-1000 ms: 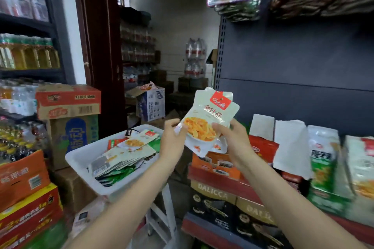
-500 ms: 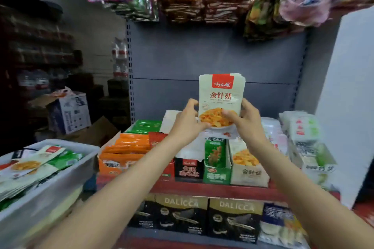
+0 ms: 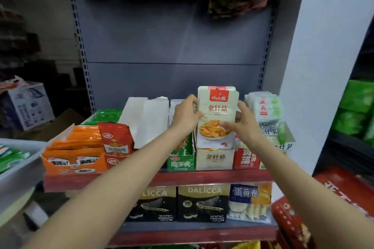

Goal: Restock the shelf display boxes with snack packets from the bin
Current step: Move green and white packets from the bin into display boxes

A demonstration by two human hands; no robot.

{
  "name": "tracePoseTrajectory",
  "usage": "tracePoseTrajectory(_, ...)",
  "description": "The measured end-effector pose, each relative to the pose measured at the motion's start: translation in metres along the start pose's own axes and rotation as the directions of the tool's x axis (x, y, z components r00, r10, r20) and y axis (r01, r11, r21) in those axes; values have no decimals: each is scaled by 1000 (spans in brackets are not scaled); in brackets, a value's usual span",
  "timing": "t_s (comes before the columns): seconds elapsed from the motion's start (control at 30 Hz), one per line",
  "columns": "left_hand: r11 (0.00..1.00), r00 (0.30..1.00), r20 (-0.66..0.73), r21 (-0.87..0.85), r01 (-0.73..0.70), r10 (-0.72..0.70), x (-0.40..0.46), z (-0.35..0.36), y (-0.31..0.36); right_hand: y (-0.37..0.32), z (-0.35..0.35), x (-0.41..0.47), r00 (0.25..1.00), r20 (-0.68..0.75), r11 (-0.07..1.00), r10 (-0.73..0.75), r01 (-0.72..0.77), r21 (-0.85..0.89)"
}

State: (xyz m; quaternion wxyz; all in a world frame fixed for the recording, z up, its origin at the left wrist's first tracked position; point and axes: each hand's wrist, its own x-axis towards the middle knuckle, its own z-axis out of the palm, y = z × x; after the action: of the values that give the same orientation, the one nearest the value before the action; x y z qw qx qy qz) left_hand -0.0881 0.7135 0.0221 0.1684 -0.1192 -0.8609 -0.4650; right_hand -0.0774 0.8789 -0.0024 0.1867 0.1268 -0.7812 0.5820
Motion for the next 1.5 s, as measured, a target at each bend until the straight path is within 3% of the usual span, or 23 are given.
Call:
tracePoseTrajectory(0.23, 984, 987, 6, 78, -163, 163, -3, 4, -9, -8, -1, -3, 991, 131, 938, -22, 66, -340)
tracePoseTrajectory(0.4, 955, 979, 26, 218, -202, 201, -5, 2, -11, -15, -1, 8, 990, 76, 853, -116, 138, -503)
tracePoseTrajectory(0.67, 934, 980, 104, 301, -194, 170, -5, 1, -9, -24, 6, 8, 990, 133, 816, -48, 116, -566)
tracePoseTrajectory(0.77, 938, 982, 74, 289, -190, 176, -5, -1, -6, -27, 3, 6, 985, 168, 849, 36, 58, -525)
tracePoseTrajectory(0.97, 926, 970, 44, 289, -243, 241, -9, 4, -1, -18, 1, -4, 993, 117, 840, 11, 54, -539)
tracePoseTrajectory(1.17, 878, 980, 80, 434, -201, 185, -7, 3, -1, -22, 5, -6, 989, 123, 707, 79, 32, -707)
tracePoseTrajectory(1.27, 886, 976, 37, 414, -211, 215, -10, -5, 1, -25, 10, -3, 995, 55, 598, -88, 97, -796)
tracePoseTrajectory(1.37, 865, 953, -33, 431, -258, 300, -17, -25, 2, -40, 26, -6, 927, 46, 554, -371, 261, -791)
tracePoseTrajectory(1.43, 853, 932, -83, 438, -285, 354, -24, -48, 0, -55, 47, -9, 896, 84, 596, -436, 357, -719)
tracePoseTrajectory(1.5, 848, 913, -141, 445, -288, 384, -34, -76, -5, -68, 75, -10, 898, 171, 667, -405, 418, -617)
